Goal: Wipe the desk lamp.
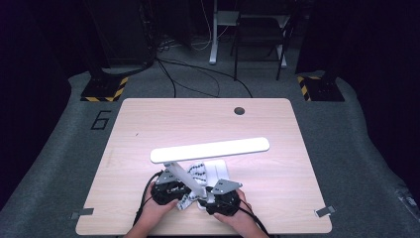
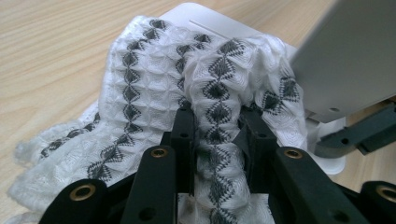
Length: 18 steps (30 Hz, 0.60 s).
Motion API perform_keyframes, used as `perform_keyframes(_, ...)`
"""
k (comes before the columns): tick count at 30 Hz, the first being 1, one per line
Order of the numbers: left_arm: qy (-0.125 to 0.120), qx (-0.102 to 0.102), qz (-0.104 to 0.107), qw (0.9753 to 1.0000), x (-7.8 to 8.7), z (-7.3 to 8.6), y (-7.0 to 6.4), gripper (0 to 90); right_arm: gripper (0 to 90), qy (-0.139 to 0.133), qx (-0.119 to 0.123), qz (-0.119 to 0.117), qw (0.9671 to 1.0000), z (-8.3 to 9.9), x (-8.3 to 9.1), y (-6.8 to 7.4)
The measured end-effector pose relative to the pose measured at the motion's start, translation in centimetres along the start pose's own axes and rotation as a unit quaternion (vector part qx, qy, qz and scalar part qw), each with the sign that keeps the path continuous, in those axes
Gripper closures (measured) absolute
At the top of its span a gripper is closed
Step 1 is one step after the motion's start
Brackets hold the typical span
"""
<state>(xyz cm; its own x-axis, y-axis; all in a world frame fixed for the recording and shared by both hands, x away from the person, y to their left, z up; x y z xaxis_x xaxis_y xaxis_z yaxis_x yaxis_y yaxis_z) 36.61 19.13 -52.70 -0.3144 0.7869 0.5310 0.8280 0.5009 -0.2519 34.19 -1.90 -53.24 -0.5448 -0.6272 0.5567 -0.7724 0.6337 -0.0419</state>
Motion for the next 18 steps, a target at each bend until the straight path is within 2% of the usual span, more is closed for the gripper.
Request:
perform_keyframes(2, -0.005, 0.003, -0.004, 1.0, 0.3, 0.0, 0.1, 70.2, 42.6, 0.003, -0.003, -0.006, 1.0, 0.0, 0.1, 0.1)
perform_keyframes(6, -0.005, 0.0, -0.009, 0.9999, 0.5, 0.0, 0.0, 69.9, 42.1, 0.001, 0.008, -0.008, 0.9999, 0.1, 0.1, 0.1)
perform_keyframes(7, 0.001, -0.008, -0.01, 0.9999, 0.7, 0.0, -0.1, 69.9, 41.5, 0.001, 0.002, -0.007, 1.0, 0.1, 0.2, 0.2)
perform_keyframes(9, -0.006, -0.003, -0.014, 0.9999, 0.6, 0.0, -0.2, 69.9, 39.9, 0.002, 0.002, -0.007, 1.0, 0.2, 0.2, 0.2)
perform_keyframes(14, -0.006, -0.002, -0.01, 0.9999, 1.1, -0.1, 0.0, 69.8, 38.6, 0.005, -0.003, -0.006, 1.0, 0.2, 0.3, 0.1)
perform_keyframes(18, -0.02, 0.005, -0.011, 0.9997, 1.9, -0.3, 0.2, 69.8, 38.7, 0.004, -0.01, -0.006, 0.9999, 0.3, 0.7, -0.3)
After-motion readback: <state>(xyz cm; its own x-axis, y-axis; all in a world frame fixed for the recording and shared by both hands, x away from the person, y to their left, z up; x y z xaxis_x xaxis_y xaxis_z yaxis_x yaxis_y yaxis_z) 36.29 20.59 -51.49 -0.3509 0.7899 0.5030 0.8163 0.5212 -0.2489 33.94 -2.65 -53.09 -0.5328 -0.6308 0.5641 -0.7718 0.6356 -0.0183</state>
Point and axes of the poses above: each handheld gripper's, and its own axes: x roughly backward along the jaws, z roughly out of its underside, y roughly to its left, the point moved 2 cm from there along -x, roughly forward along the jaws, and after that the axes turned 9 degrees about z, right-handed, at the moved point
